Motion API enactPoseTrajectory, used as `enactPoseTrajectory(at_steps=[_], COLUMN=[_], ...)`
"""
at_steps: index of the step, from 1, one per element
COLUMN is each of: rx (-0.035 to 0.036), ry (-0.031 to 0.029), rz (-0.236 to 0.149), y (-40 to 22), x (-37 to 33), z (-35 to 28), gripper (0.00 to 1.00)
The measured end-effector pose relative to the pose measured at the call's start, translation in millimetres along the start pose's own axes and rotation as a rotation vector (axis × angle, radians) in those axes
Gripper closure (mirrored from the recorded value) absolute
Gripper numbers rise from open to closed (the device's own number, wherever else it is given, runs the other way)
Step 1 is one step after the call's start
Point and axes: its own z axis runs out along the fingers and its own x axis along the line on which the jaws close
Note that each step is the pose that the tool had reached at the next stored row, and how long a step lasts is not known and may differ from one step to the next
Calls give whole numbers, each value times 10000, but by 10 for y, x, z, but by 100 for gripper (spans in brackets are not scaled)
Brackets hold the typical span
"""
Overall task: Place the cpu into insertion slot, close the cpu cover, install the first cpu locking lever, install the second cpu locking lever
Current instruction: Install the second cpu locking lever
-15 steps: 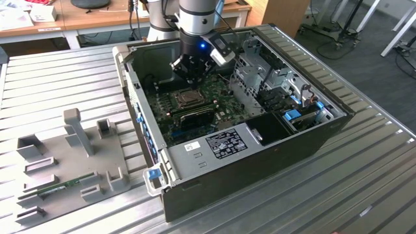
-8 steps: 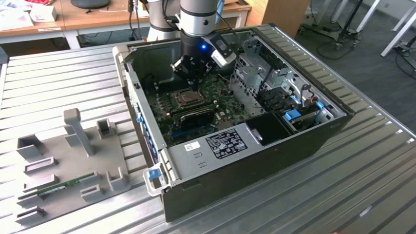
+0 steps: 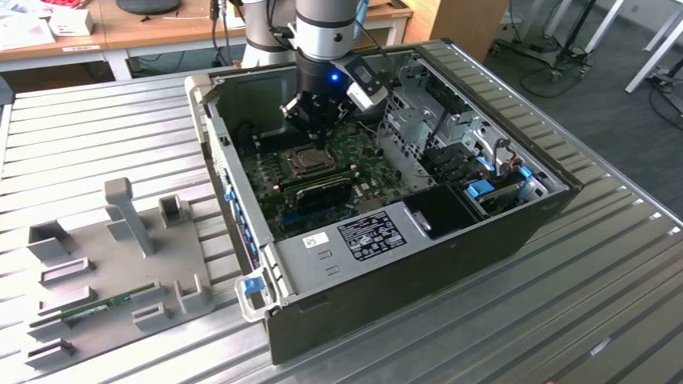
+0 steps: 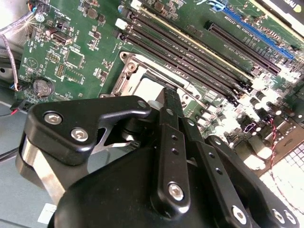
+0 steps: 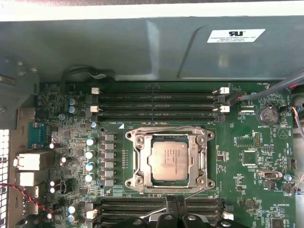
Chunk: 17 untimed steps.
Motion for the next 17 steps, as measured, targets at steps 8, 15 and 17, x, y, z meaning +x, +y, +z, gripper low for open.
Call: enactPoseTrajectory(at_steps=[8,15,17], rx=[3,1,0], ry=[1,1,0], rz=[0,0,0], y=[-7,-7,-7], x=[13,13,13], z=[25,33,35], gripper=[90,90,90])
